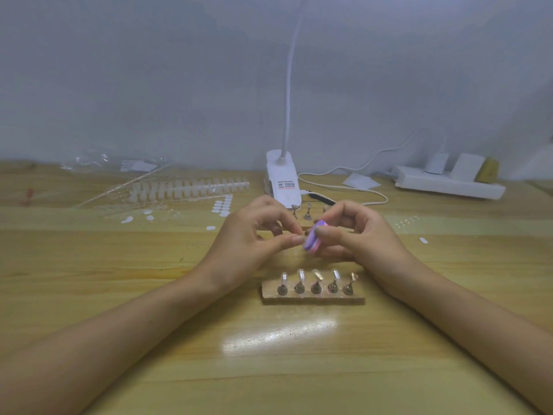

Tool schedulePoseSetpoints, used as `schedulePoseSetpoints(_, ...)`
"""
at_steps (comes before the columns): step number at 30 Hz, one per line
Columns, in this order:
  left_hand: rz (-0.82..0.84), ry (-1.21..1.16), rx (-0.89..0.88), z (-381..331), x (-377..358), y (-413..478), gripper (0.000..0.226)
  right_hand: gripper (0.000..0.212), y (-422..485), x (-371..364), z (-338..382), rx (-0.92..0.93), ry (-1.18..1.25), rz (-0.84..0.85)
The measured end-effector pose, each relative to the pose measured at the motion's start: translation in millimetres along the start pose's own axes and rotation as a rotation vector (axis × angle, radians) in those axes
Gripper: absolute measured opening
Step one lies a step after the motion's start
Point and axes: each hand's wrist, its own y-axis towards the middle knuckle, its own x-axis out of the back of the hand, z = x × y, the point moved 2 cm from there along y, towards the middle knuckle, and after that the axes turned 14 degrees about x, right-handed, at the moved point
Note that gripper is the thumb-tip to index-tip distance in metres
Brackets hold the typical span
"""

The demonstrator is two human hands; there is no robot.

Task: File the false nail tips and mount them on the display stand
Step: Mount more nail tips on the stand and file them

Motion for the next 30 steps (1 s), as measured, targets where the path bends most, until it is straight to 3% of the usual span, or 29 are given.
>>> schedulePoseSetpoints(4, -0.012, 0.006, -0.011, -0.2, 0.7, 0.6, 0.008, 0.025, -0.9, -2.1, -0.1, -0.008, -0.005, 0.075)
schedulePoseSetpoints(8, -0.008, 0.007, -0.01, 0.4, 0.5, 0.5, 0.008, 0.03, 0.1, 1.5, -1.2, 0.003, 0.026, -0.045)
schedulePoseSetpoints(11, -0.014, 0.011, -0.018, 0.1, 0.7, 0.4, 0.007, 0.029, -1.7, -1.8, -0.5, -0.013, -0.007, 0.08)
schedulePoseSetpoints(15, -0.002, -0.004, -0.01, -0.2, 0.3, 0.1, 0.009, 0.029, 0.0, 2.2, -1.3, 0.009, 0.032, -0.059)
schedulePoseSetpoints(18, -0.015, 0.0, -0.005, -0.2, 0.6, 0.8, 0.008, 0.029, -1.7, -1.8, 0.3, -0.007, -0.008, 0.069)
schedulePoseSetpoints(22, -0.005, -0.004, -0.01, -0.7, 0.3, 0.3, 0.009, 0.029, -1.0, 1.3, -0.5, 0.009, 0.021, -0.048)
schedulePoseSetpoints(25, -0.014, 0.003, -0.006, -0.4, 1.1, 0.5, 0.009, 0.026, -2.6, -3.9, 1.2, -0.001, -0.031, 0.096)
schedulePoseSetpoints(28, -0.011, 0.003, 0.001, -0.3, 0.5, 0.7, 0.009, 0.026, -1.7, 0.1, 0.0, 0.012, -0.013, -0.021)
schedulePoseSetpoints(30, -0.016, -0.001, -0.003, -0.2, 0.8, 0.7, 0.011, 0.024, -1.5, 0.5, 0.0, 0.005, -0.007, 0.015)
